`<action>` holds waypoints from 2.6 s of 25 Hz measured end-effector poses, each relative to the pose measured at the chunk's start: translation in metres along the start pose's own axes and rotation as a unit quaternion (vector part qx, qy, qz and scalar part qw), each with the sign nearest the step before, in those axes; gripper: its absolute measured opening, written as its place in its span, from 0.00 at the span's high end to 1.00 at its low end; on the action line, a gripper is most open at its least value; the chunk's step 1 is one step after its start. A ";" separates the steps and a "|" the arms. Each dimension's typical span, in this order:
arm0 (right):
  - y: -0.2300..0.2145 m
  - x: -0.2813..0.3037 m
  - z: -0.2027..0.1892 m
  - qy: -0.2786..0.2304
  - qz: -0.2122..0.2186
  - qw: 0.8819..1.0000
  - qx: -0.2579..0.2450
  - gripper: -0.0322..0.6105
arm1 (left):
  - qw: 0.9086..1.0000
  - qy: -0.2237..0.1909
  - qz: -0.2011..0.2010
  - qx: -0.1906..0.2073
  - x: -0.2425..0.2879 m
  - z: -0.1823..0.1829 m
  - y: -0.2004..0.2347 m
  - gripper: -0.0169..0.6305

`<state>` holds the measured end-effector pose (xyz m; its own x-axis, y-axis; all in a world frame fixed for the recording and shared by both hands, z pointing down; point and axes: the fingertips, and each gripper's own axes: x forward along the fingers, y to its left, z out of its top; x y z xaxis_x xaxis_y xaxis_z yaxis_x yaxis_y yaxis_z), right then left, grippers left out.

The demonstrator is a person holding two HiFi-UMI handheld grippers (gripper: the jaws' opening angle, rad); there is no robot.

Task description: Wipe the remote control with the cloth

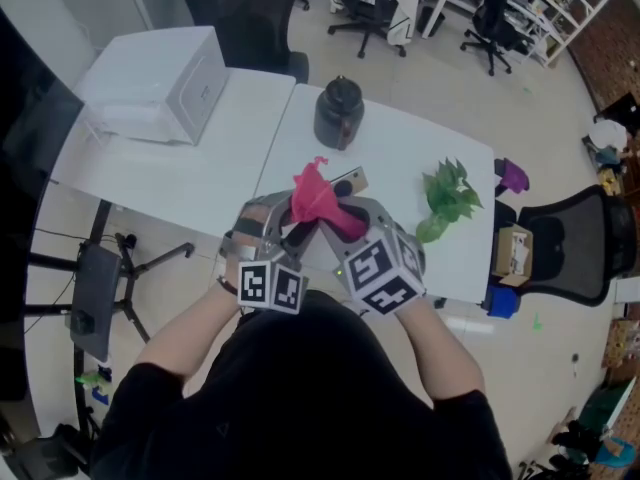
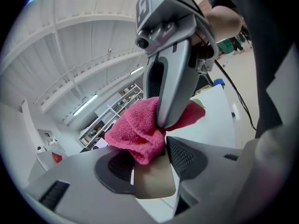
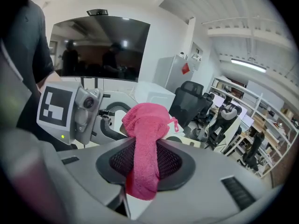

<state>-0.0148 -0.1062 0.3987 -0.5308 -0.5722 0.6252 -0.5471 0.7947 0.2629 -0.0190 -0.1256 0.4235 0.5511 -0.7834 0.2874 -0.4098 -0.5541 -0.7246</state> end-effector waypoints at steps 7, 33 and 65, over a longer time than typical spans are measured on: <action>-0.042 -0.011 -0.018 0.006 -0.069 0.997 0.025 0.77 | 1.000 -0.005 -0.006 -0.012 -0.003 -0.001 -0.003 0.65; 0.016 0.004 0.005 0.007 -0.013 0.997 -0.071 0.77 | 0.997 0.000 -0.020 -0.072 -0.004 -0.005 -0.005 0.65; -0.003 -0.013 -0.028 -0.260 0.179 0.855 0.412 0.77 | 0.589 -0.263 -0.223 -0.731 -0.010 0.018 0.059 0.65</action>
<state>0.0113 -0.0953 0.4102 -0.8586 -0.5047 0.0901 -0.4456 0.6477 -0.6180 -0.0358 -0.1458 0.3668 0.8327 -0.4850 -0.2672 -0.1145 -0.6230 0.7738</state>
